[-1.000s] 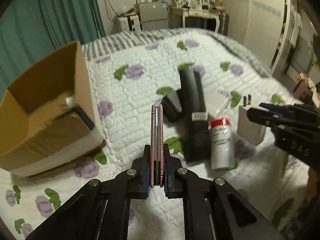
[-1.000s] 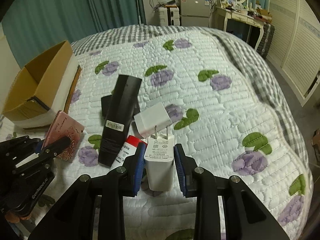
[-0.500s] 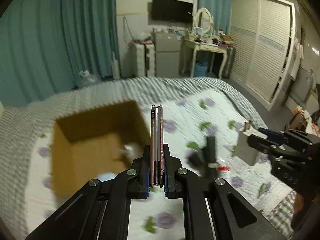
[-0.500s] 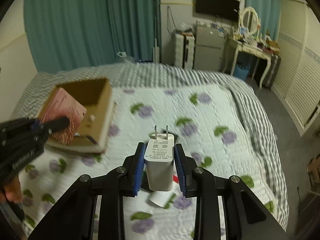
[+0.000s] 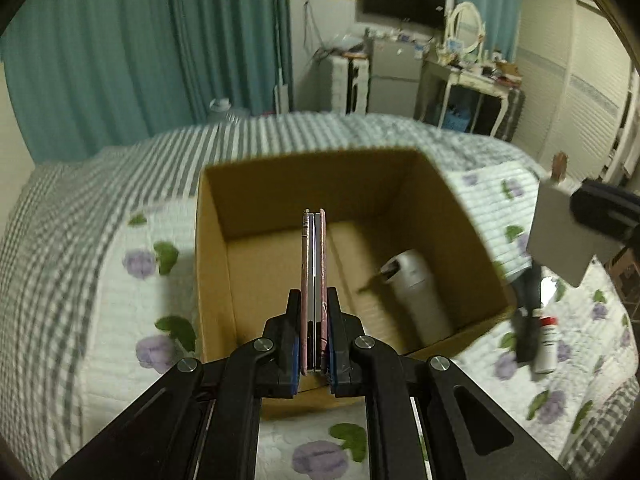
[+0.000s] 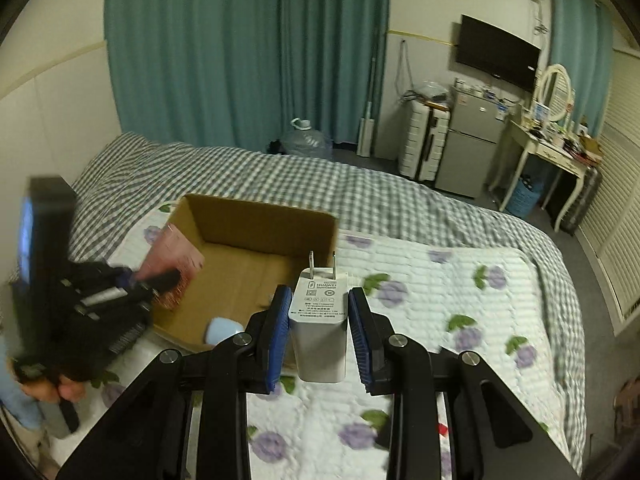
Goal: Organize rigid objects
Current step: 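Carry the card and charger to the box and release both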
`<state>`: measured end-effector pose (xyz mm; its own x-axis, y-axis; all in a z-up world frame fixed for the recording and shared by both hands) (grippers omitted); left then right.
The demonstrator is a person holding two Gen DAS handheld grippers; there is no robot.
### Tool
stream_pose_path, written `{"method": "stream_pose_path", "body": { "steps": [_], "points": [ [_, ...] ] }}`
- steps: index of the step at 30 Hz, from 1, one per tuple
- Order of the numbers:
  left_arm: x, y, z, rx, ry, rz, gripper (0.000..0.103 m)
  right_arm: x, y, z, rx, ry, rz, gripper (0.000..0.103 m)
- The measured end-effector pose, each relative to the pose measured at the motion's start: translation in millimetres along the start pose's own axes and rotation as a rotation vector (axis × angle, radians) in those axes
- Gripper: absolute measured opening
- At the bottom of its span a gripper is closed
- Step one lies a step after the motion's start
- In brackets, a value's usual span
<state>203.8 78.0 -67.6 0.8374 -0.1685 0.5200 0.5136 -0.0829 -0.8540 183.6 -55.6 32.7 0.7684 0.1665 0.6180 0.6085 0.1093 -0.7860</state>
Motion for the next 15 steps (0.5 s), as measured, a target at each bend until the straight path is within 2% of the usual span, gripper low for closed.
{"method": "stream_pose_path", "body": {
  "steps": [4, 6, 8, 10, 12, 15],
  "points": [
    [-3, 17, 0, -0.019, 0.019, 0.017, 0.01, 5, 28, 14, 0.018, -0.004, 0.022, 0.028],
    [-2, 19, 2, -0.022, 0.014, 0.01, 0.014, 6, 41, 17, 0.025, 0.0, 0.033, 0.028],
    [0, 17, 4, -0.021, 0.018, -0.01, 0.023, 7, 52, 18, 0.031, 0.009, 0.043, 0.028],
    [2, 13, 10, -0.011, 0.003, -0.024, 0.055, 7, 62, 19, 0.036, 0.02, 0.051, 0.028],
    [2, 7, 18, -0.009, -0.021, -0.048, 0.056, 9, 69, 20, 0.041, 0.026, 0.057, 0.028],
    [2, 2, 26, -0.011, -0.036, -0.042, 0.056, 11, 77, 23, 0.044, 0.036, 0.06, 0.028]
  ]
}}
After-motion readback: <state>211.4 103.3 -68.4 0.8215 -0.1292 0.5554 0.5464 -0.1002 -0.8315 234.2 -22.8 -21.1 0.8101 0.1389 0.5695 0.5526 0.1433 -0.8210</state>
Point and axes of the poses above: each gripper's, at about its wrist camera, not at the fingertips, and y roughly the way its jaws point, z to its left, x to its top, the point moved 5 cm from there along y, roughly the way its jaws point, and after that the axes turned 9 degrees about z, right-handed, at the moved point
